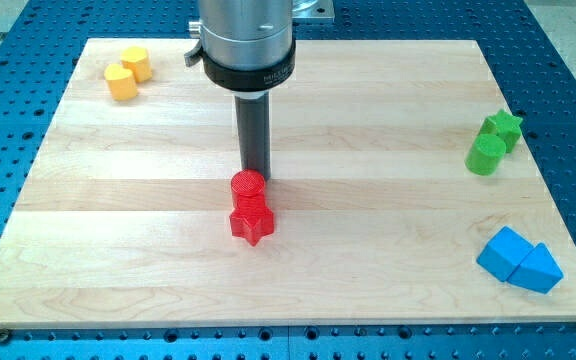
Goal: Push the red blocks to the bottom center of the board
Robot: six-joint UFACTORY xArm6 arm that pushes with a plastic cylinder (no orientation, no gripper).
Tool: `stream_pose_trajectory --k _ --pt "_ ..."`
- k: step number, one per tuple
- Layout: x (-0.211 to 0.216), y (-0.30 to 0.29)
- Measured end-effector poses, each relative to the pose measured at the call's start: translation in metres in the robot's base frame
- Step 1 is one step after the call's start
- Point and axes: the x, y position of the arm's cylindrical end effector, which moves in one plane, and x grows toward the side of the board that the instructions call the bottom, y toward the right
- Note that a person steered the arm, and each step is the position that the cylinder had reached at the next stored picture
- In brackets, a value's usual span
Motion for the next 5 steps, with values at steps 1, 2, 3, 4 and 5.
stream_pose_trajectory --k 1,2,3,4,5 --pt "0.0 -0.018" --pt "0.007 -0.019" --pt "0.022 -0.019" --pt "0.05 -0.019" --pt "0.062 -0.013"
